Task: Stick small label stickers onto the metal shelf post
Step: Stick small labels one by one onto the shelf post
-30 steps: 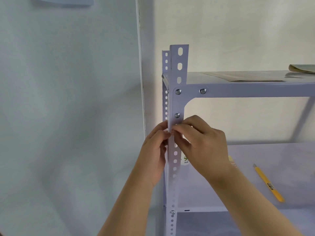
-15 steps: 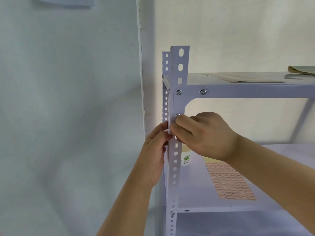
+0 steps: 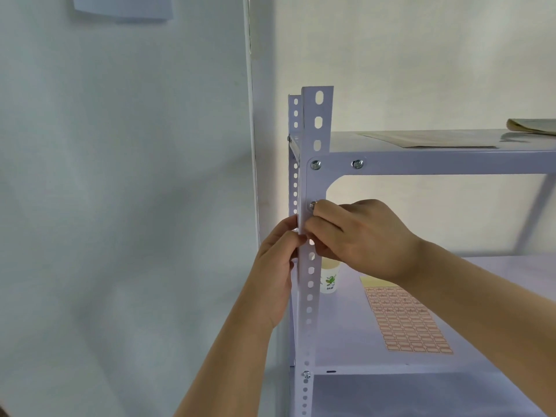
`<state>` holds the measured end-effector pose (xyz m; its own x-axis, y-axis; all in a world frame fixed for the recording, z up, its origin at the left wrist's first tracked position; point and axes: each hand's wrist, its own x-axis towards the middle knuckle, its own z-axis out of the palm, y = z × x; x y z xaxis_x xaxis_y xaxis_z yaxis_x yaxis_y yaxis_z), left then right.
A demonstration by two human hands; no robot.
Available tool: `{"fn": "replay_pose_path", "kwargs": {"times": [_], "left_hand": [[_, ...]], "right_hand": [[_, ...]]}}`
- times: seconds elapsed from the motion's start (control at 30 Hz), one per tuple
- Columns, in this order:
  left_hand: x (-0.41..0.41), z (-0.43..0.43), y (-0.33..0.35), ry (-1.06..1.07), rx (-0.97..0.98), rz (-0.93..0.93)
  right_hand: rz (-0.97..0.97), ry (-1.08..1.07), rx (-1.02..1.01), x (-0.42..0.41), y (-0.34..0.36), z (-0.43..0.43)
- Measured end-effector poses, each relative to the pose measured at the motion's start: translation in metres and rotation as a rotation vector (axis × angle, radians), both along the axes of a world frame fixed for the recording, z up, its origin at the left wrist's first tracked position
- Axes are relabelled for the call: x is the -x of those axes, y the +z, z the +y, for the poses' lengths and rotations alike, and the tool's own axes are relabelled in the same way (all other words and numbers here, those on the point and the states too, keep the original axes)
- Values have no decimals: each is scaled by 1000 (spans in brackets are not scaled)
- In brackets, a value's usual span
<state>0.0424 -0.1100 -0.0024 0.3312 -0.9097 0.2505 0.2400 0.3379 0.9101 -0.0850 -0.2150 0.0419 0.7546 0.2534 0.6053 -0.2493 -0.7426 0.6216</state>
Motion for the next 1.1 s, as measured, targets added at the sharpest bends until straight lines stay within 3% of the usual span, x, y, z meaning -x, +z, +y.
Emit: {"fn": "replay_pose_path", "kwargs": {"times": [0.13,0.8,1.1], "left_hand": [[1,2,1,7,-9,2],[9,7,8,14,18,18],[8,6,8,20,14,-5]], "right_hand": [[-43,22,-101,3,1,5],[-177,-118,-59,-6,-22,16],[-104,-83,-154,-7,-14,18]]}}
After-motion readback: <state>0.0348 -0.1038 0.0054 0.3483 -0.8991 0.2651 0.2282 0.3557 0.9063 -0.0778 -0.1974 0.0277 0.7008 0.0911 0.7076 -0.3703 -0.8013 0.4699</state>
